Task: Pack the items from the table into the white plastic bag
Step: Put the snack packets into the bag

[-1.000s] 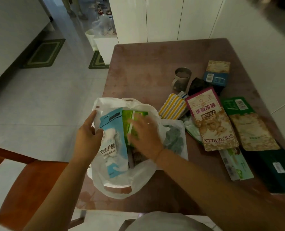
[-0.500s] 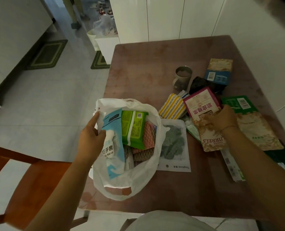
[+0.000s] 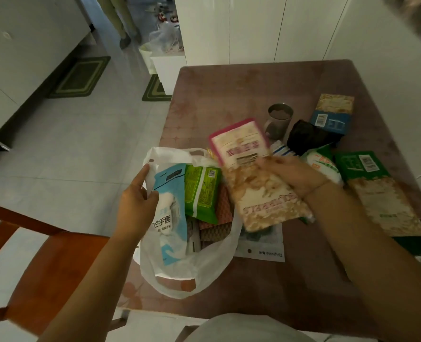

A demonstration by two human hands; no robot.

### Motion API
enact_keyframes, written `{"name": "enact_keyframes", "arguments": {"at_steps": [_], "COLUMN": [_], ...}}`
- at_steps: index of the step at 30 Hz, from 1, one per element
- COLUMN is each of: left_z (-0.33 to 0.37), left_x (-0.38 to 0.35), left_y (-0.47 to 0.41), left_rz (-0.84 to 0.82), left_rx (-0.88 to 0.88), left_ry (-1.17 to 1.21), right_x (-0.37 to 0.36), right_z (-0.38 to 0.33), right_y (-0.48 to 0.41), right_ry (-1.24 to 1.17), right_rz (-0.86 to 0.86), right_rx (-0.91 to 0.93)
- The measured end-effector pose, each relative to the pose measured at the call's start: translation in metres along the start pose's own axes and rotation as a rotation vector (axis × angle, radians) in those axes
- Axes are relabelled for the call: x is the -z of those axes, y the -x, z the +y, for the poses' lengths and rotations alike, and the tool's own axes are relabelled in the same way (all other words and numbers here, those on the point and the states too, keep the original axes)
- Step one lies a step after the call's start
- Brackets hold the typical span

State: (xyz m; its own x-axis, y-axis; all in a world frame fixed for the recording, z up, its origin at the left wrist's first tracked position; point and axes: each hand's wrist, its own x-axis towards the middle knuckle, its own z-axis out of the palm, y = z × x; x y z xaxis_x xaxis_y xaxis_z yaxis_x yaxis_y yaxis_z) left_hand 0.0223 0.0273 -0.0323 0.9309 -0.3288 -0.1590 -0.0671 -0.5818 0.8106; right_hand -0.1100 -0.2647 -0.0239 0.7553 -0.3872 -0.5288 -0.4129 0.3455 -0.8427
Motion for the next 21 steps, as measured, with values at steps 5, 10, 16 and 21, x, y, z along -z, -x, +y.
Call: {"name": "enact_keyframes", "arguments": {"at_steps": [5, 10, 16, 21], "left_z": [0.001, -0.001, -0.008, -0.015], "left_x": [0.007, 0.016, 0.027, 0.031], "left_y": [0.002, 0.005, 0.011, 0.011], "left_rz": [0.009, 0.008, -0.058, -0.068], "left_rx": [-0.078, -0.105, -0.123, -0.105], "left_ry": [0.046, 0.13, 0.19, 0.224], "right_x": [-0.095, -0.168, -0.22, -0.214], "right_z": [0.031, 0.055, 0.07, 0.091], "right_y": [-0.004, -0.011, -0.024, -0.031], "right_ry": [0.102, 0.25, 0.491, 1.08], "right_rz": [-0.209, -0.116, 0.247, 0.381], "right_rx": [-0.114, -0.002, 0.271, 0.579]}}
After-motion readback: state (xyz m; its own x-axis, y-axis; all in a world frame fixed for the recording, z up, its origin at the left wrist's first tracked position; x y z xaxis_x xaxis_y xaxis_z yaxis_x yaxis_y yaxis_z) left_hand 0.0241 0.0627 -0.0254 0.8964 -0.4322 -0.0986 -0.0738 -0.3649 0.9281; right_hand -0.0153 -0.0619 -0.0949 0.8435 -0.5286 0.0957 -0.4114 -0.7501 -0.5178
